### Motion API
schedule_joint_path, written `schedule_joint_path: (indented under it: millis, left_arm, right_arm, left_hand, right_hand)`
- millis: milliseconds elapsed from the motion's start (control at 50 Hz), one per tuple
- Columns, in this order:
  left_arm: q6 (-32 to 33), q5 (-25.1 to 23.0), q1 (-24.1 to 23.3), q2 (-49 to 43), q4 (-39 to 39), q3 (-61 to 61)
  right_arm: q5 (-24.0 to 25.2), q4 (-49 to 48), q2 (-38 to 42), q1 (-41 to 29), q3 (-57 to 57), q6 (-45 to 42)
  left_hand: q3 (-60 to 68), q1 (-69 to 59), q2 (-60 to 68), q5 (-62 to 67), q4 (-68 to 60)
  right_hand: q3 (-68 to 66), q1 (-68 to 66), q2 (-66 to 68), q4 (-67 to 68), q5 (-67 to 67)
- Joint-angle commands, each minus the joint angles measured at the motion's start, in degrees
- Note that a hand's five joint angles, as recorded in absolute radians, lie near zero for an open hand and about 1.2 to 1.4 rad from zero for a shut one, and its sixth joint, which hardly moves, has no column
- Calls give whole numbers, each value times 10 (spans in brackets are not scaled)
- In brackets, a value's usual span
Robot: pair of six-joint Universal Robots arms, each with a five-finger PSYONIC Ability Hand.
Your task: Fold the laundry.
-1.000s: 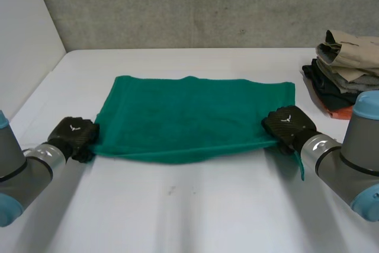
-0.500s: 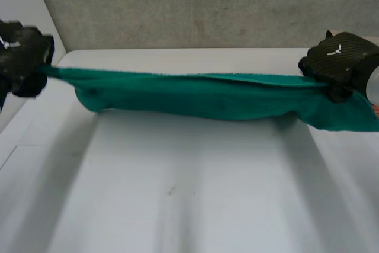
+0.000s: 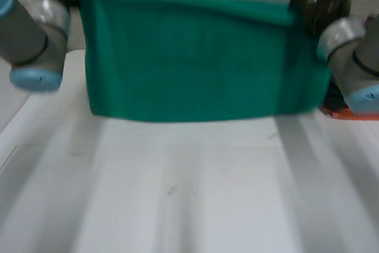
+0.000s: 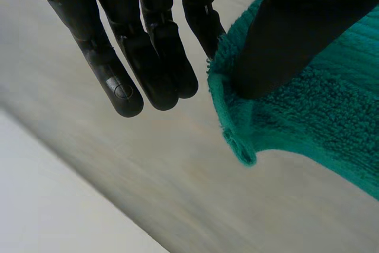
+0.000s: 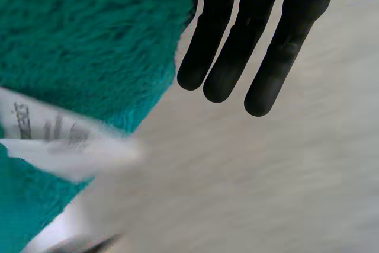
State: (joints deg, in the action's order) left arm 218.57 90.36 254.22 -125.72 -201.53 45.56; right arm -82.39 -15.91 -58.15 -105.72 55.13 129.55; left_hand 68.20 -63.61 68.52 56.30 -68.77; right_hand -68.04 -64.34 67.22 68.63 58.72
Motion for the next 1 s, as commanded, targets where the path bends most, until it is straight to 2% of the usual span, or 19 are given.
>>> schedule_joint_path:
  millis: [20, 200, 300, 460, 480, 500, 560, 660, 760, 860, 900, 920, 980, 1000]
  left_arm:
    - [-23, 17, 2, 28, -177, 15]
    - [-27, 17, 9, 48, -125, 169]
    - [-26, 11, 7, 50, -122, 289]
    - [-27, 4, 7, 42, -123, 399]
    - [-26, 4, 10, 42, -123, 408]
    - [-26, 3, 11, 42, -123, 423]
    - [-26, 3, 13, 44, -124, 441]
    - [-27, 1, 37, 63, -123, 472]
    - [-28, -19, 46, 89, -122, 497]
    - [-30, -34, 44, 115, -122, 525]
    - [-29, -34, 44, 124, -122, 533]
    - [-28, -34, 44, 132, -121, 540]
    - [-25, -35, 44, 145, -121, 553]
    - [-25, -35, 43, 156, -120, 561]
  right_arm:
    - [10, -185, -27, 1, 14, 47]
    - [66, -64, -20, 3, 59, 79]
    - [101, 13, 31, 6, 90, 93]
    - [99, 46, 119, 10, 121, 99]
    - [99, 47, 124, 13, 124, 104]
    - [98, 51, 131, 22, 128, 120]
    - [94, 61, 133, 39, 134, 162]
    - [86, 90, 124, 70, 144, 283]
    - [85, 130, 123, 83, 144, 347]
    - [85, 163, 123, 102, 144, 364]
    - [85, 167, 122, 104, 146, 365]
    - [86, 169, 121, 105, 147, 363]
    - [86, 171, 117, 104, 150, 360]
    - [86, 174, 111, 104, 154, 356]
  left_hand:
    - [118, -164, 115, 137, -112]
    - [118, -164, 115, 137, -112]
    - [118, -164, 115, 137, -112]
    - [118, -164, 115, 137, -112]
    - [118, -164, 115, 137, -112]
    - [118, -164, 115, 137, -112]
    - [118, -164, 115, 137, -112]
    - [118, -164, 115, 137, -112]
    - [118, -164, 115, 137, -112]
    - [118, -164, 115, 137, -112]
    - [118, -164, 115, 137, -112]
    - [118, -164, 115, 137, -112]
    - [118, -164, 115, 137, -112]
    - [118, -164, 115, 137, -112]
  right_hand:
    - [-120, -157, 128, 114, 113]
    - [-120, -157, 128, 114, 113]
    - [-120, -157, 128, 114, 113]
    - [-120, -157, 128, 114, 113]
    - [-72, -109, 80, 66, 65]
    - [32, -5, -24, -38, -39]
    - [100, 63, -92, -106, -107]
    - [246, 209, -238, -252, -253]
    - [258, 221, -250, -264, -265]
    - [215, 178, -207, -221, -222]
    - [109, 72, -101, -115, -116]
    - [4, -33, 5, -10, -10]
    - [-119, -156, 127, 113, 112]
    - [-120, -157, 128, 114, 113]
